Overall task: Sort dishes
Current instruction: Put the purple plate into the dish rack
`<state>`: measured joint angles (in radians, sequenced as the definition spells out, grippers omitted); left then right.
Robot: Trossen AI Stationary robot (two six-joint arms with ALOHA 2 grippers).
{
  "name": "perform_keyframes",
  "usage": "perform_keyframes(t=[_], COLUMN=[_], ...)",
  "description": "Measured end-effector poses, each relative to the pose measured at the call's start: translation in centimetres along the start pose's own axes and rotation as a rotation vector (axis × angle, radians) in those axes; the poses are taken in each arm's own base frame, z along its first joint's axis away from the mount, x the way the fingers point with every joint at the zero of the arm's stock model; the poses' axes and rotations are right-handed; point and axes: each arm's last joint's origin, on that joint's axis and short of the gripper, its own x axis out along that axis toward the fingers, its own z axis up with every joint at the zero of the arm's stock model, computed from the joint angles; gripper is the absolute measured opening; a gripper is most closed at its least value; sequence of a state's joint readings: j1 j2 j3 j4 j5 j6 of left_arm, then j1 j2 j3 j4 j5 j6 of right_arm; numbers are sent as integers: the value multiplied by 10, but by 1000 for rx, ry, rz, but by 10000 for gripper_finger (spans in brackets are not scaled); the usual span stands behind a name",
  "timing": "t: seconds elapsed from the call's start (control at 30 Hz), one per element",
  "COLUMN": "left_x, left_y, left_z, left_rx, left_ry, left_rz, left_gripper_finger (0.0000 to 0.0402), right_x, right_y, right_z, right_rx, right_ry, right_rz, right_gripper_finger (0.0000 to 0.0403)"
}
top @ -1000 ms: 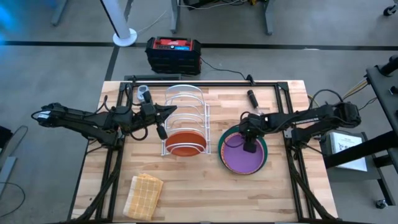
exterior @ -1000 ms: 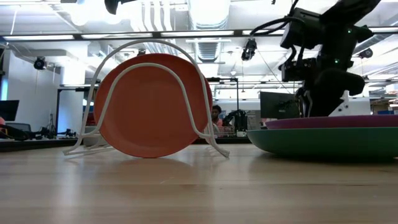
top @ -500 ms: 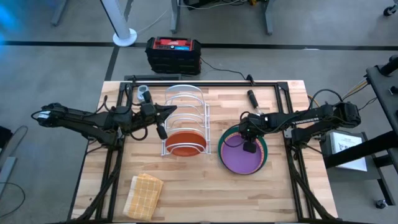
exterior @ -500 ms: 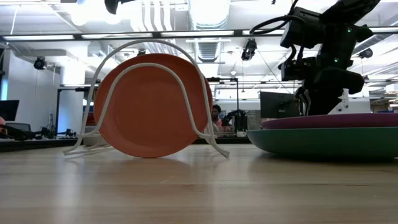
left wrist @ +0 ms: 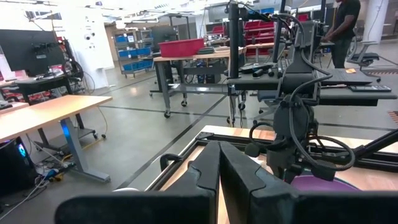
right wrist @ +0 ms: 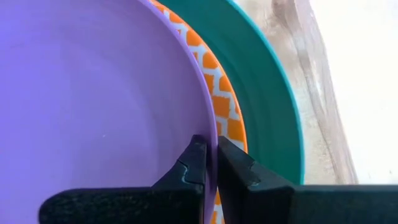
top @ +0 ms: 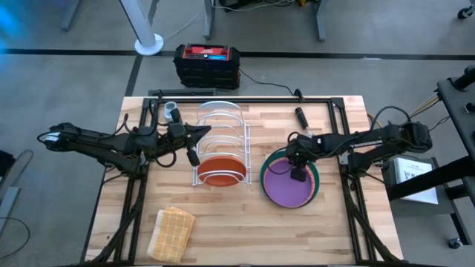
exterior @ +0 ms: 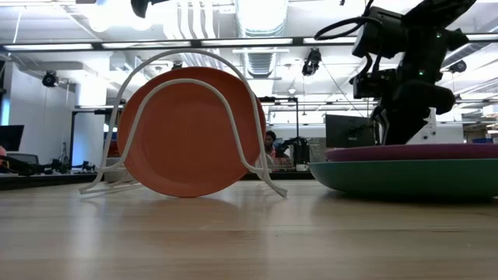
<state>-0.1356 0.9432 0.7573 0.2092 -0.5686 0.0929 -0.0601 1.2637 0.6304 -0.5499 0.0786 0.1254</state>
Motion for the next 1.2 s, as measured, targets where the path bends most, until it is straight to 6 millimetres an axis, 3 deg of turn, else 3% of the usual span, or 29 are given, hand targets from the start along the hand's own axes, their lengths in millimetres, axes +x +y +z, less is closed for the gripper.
perform_keyframes(t=[0.47,1.2], left_x=[0,0], left_y=[0,0], left_z=[0,1], left_rx=[-1,-2], left_ry=[-1,-7], left_rz=[0,3], left_gripper_finger=[0,0], right_x=[-33,-91], right_y=[-4,-14], right_z=[-11,-14], right_rx=[56,159], right_ry=[-69,-491], right_rz=[5,-91], right_gripper_finger=[7,0])
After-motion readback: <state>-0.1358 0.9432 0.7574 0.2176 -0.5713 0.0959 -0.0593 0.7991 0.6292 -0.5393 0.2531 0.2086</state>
